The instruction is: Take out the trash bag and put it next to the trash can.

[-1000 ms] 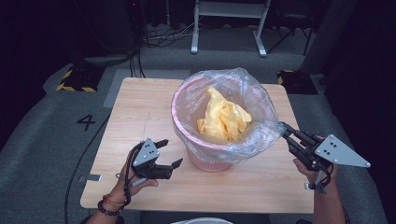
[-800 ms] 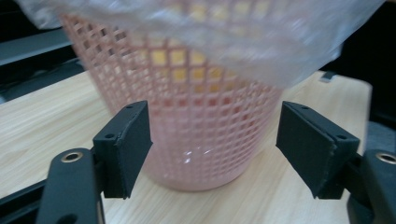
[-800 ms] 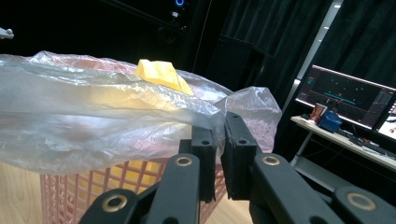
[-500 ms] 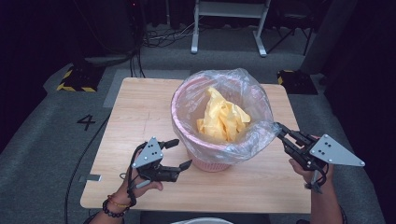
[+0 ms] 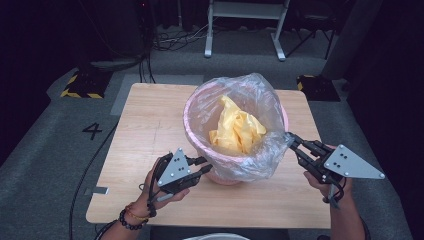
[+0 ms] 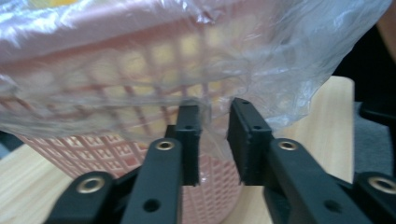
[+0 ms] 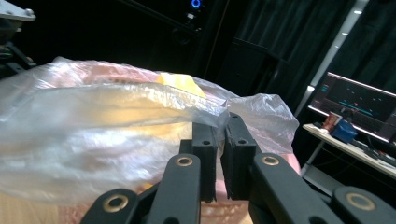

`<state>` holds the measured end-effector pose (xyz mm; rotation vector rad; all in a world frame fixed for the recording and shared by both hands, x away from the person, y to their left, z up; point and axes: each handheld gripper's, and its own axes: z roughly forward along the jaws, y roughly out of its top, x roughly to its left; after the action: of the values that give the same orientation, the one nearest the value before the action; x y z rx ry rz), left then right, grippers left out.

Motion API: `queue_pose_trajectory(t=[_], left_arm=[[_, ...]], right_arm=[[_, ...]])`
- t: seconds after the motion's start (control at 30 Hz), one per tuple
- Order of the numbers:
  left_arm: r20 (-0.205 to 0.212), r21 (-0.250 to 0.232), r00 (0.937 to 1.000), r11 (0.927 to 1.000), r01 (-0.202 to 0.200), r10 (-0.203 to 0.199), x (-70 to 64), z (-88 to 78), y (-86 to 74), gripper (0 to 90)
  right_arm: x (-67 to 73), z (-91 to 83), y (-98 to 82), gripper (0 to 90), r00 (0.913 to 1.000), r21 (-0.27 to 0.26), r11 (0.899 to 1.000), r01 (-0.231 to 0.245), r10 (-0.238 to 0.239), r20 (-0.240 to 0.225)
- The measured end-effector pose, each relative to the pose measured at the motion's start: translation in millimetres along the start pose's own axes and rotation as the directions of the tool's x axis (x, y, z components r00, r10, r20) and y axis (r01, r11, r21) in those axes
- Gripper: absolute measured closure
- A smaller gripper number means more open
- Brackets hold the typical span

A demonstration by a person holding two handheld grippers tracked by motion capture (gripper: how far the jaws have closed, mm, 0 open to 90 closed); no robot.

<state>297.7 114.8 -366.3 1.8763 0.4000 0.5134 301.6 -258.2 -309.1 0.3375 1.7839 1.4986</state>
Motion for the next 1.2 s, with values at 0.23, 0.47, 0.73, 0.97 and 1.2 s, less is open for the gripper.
queue_pose_trajectory(t=[0.23, 0.47, 0.73, 0.97, 1.2], left_arm=[[-0.043, 0.019, 0.9986, 0.9993, -0.031, 0.032, -3.9, 0.7, 2.6, 88.9], [-0.071, 0.042, 0.9966, 0.9983, -0.04, 0.043, -8.4, 3.0, 7.6, 90.0], [-0.083, 0.049, 0.996, 0.9984, -0.027, 0.031, -13.9, 9.0, 12.0, 90.0], [-0.062, 0.028, 0.998, 0.9996, -0.007, 0.009, -11.9, 11.3, 10.6, 90.0], [-0.031, -0.008, 0.9991, 0.9995, 0.03, -0.03, -8.6, 9.8, 6.1, 90.0]], right_arm=[[14.4, 9.5, 12.2, 83.0, 0.9987, -0.001, 0.999, 0.037, -0.037, -0.036], [26.1, 19.8, 22.3, 84.1, 0.9955, 0.018, 0.999, 0.039, -0.037, -0.087], [48.1, 28.6, 33.6, 85.2, 0.9849, 0.017, 1.0, 0.016, -0.012, -0.172], [73.8, 32.3, 39.9, 87.7, 0.9681, -0.004, 0.999, 0.035, -0.035, -0.248], [93.4, 40.5, 31.7, 89.7, 0.953, 0.003, 0.999, 0.038, -0.036, -0.301]])
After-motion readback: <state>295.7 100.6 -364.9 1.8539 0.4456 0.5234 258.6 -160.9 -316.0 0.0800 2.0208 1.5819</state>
